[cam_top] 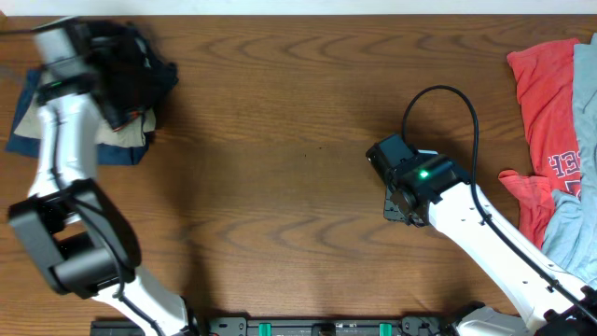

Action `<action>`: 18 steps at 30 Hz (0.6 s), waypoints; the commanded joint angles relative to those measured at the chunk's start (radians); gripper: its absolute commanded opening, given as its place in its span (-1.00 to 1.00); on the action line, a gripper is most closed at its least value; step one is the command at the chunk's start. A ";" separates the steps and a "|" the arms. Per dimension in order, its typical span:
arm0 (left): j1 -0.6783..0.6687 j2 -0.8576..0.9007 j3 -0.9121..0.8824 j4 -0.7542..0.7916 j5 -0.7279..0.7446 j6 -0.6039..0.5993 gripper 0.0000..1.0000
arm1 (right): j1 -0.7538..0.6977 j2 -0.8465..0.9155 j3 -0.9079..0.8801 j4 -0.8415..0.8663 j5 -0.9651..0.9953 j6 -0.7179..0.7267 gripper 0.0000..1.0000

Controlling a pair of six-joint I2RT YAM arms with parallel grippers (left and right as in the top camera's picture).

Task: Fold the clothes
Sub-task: 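Grasp the folded jersey with the left gripper and lift it leftward, then place the jersey on top of the folded clothes stack, open left gripper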

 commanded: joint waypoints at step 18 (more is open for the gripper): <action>0.193 0.038 0.013 -0.029 0.209 -0.082 0.96 | -0.050 -0.010 0.013 0.134 -0.046 -0.035 0.64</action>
